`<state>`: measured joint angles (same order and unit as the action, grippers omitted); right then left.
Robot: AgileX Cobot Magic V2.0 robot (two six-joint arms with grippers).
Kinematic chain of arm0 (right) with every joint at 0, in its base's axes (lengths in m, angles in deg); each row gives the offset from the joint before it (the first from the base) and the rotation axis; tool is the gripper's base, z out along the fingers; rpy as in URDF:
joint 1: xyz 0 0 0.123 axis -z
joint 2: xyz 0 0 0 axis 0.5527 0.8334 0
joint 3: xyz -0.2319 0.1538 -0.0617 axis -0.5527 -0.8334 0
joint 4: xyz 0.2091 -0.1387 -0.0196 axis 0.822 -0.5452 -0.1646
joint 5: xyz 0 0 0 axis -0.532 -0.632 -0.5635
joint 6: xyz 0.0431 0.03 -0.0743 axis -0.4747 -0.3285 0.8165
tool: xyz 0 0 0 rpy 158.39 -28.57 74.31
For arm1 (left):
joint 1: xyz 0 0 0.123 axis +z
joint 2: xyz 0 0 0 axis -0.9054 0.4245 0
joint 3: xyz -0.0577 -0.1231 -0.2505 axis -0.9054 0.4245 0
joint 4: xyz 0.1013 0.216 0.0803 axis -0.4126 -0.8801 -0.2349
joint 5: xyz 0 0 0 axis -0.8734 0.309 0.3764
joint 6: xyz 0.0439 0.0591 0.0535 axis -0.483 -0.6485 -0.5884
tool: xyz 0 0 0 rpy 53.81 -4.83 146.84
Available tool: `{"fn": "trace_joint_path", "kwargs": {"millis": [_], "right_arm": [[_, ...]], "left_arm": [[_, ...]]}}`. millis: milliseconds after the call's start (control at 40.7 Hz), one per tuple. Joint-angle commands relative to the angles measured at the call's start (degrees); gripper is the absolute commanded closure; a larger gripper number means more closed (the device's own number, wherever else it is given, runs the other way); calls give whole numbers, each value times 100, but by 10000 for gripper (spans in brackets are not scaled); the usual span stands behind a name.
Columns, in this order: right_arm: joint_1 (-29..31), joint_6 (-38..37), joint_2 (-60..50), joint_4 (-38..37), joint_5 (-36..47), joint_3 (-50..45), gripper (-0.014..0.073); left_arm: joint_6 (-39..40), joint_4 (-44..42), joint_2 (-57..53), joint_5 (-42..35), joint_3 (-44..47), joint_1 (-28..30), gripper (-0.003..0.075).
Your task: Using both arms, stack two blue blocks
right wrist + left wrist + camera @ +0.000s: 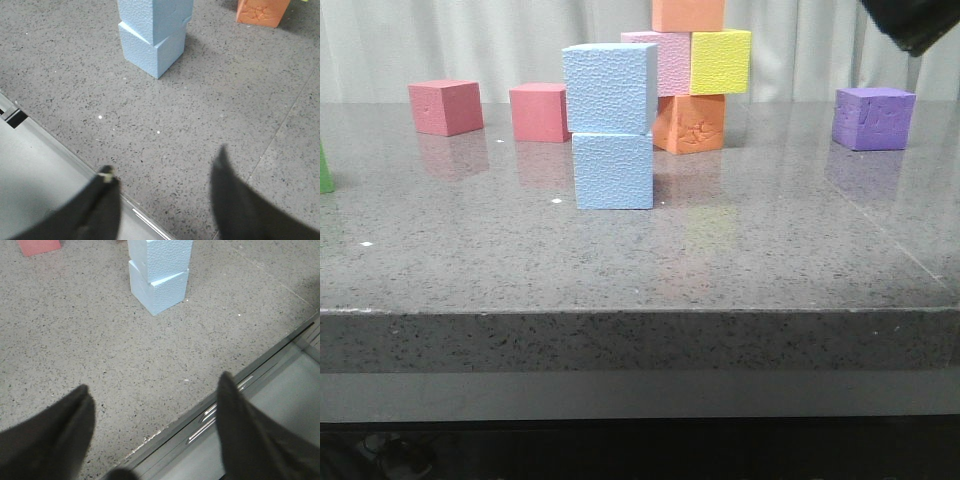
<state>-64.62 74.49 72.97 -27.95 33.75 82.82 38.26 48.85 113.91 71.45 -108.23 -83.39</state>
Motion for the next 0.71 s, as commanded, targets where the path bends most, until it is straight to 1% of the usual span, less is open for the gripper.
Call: {"fn": "trace_joint_path", "kwargs": {"millis": [0, 25, 98, 172, 270, 589, 687], "right_arm": [[44, 20, -75, 58, 320, 155, 442], [44, 20, -75, 58, 307, 155, 489], [44, 20, -75, 58, 267, 155, 592], [44, 20, -75, 58, 260, 155, 669], [44, 20, -75, 58, 242, 155, 663], [44, 20, -75, 58, 242, 155, 663], [44, 20, -75, 58, 242, 155, 663]], "left_arm": [[-6, 205, -34, -371, -138, 12, 421], [-6, 205, -34, -371, -138, 12, 461], [-6, 205, -34, -371, -138, 12, 552], [-6, 205, -34, -360, -138, 12, 631], [-6, 205, -34, -360, -138, 12, 734], [-6, 217, -99, -391, -112, 1, 738], [-6, 198, -499, -405, -18, 226, 738]]}}
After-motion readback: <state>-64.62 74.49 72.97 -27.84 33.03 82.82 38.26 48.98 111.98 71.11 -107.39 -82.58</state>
